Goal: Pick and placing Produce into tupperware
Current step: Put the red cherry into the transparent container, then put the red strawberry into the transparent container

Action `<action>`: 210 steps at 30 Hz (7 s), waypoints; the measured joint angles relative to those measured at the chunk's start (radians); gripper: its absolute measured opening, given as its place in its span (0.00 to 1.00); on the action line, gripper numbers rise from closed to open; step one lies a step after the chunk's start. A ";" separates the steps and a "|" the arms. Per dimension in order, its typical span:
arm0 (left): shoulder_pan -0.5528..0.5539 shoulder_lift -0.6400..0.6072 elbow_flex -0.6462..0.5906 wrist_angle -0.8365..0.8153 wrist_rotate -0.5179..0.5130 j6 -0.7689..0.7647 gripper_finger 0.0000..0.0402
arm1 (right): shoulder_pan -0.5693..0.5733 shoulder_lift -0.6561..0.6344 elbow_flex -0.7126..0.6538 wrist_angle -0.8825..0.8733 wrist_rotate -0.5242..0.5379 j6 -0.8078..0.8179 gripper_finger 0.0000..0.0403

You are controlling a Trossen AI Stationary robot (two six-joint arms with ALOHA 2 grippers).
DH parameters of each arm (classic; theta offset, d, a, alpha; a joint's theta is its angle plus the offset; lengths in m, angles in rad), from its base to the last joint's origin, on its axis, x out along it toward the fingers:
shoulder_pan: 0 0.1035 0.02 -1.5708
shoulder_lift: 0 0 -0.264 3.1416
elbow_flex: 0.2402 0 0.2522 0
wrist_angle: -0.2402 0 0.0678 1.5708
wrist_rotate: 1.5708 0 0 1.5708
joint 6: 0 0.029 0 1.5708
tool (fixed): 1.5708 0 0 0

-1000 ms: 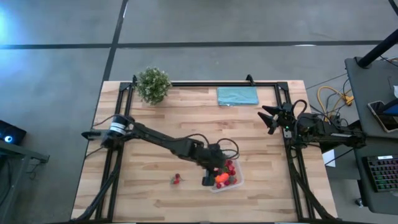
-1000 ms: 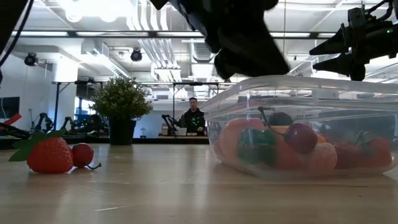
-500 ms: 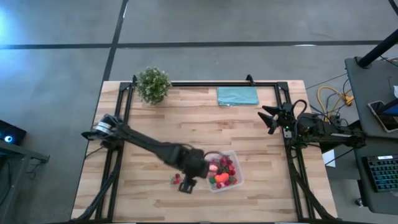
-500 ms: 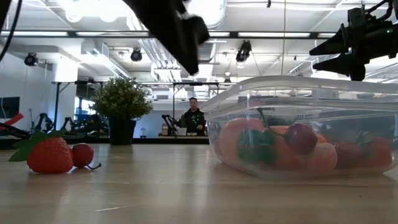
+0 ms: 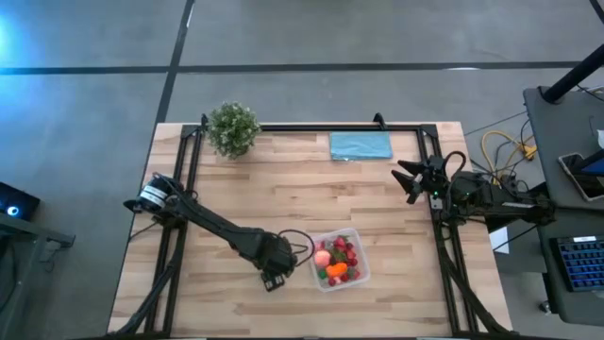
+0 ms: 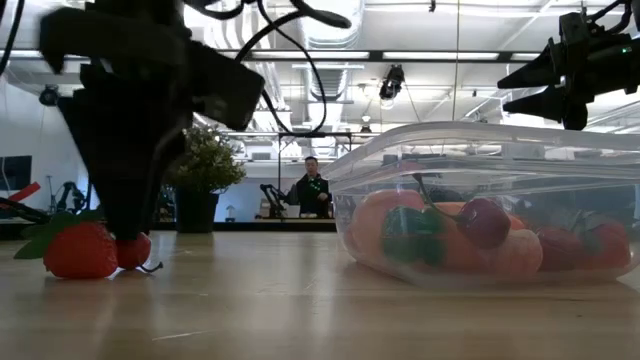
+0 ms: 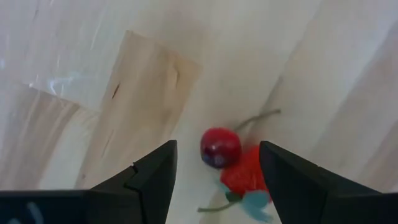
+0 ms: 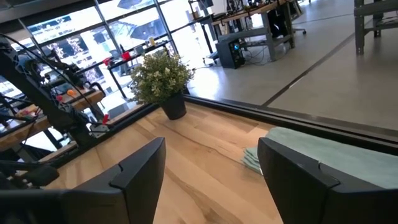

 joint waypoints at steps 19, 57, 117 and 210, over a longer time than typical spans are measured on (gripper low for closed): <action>0.000 -0.001 -0.041 0.055 0.021 -0.231 0.52 | 0.000 0.000 0.000 0.000 0.000 0.000 0.62; 0.006 -0.001 0.208 0.419 -0.061 0.116 0.20 | 0.000 0.000 0.000 0.000 0.000 0.000 0.62; -0.125 -0.074 -0.090 0.090 -0.073 0.424 0.60 | 0.000 -0.001 0.000 0.000 0.001 0.000 0.61; -0.113 -0.023 -0.159 0.422 -0.233 0.382 0.36 | 0.000 -0.002 0.000 0.000 0.000 0.000 0.61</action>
